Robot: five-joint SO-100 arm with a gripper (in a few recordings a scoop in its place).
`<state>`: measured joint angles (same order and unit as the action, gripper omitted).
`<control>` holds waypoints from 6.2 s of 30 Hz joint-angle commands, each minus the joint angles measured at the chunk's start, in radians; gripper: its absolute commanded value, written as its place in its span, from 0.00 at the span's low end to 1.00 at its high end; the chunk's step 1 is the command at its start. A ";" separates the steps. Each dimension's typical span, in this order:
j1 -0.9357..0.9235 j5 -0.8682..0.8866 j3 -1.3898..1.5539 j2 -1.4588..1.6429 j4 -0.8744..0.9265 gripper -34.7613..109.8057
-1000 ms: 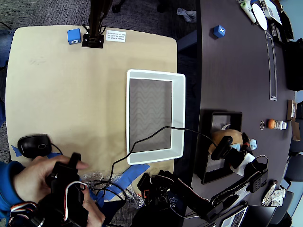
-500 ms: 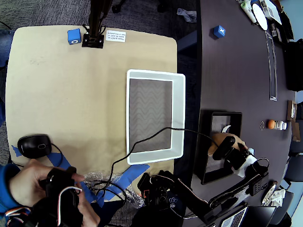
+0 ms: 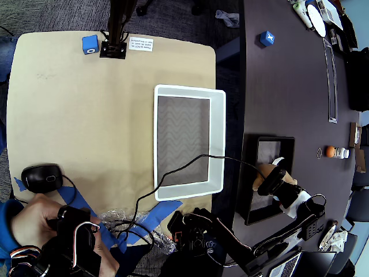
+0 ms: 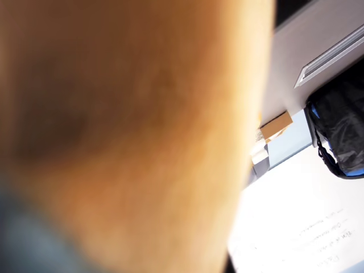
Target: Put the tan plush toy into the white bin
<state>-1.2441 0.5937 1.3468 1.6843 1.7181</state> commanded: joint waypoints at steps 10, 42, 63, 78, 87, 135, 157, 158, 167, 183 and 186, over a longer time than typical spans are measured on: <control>-0.021 0.015 -0.130 0.040 0.025 0.24; 0.167 -0.118 -0.391 0.267 0.026 0.24; 0.770 -0.454 -0.064 0.646 0.026 0.24; 1.104 -0.535 0.207 0.919 0.026 0.24; 1.213 -0.535 0.322 0.934 0.026 0.24; 1.221 -0.520 0.161 0.241 0.021 0.24; 1.212 -0.528 0.219 0.216 -0.051 0.26; 1.209 -0.528 0.221 0.216 -0.048 0.27; 1.206 -0.523 0.221 0.216 -0.044 0.45; 1.144 -0.532 0.216 0.322 0.021 0.65; 1.085 -0.532 0.221 0.419 0.023 0.67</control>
<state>-0.0951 0.0552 1.5969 1.9359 1.7242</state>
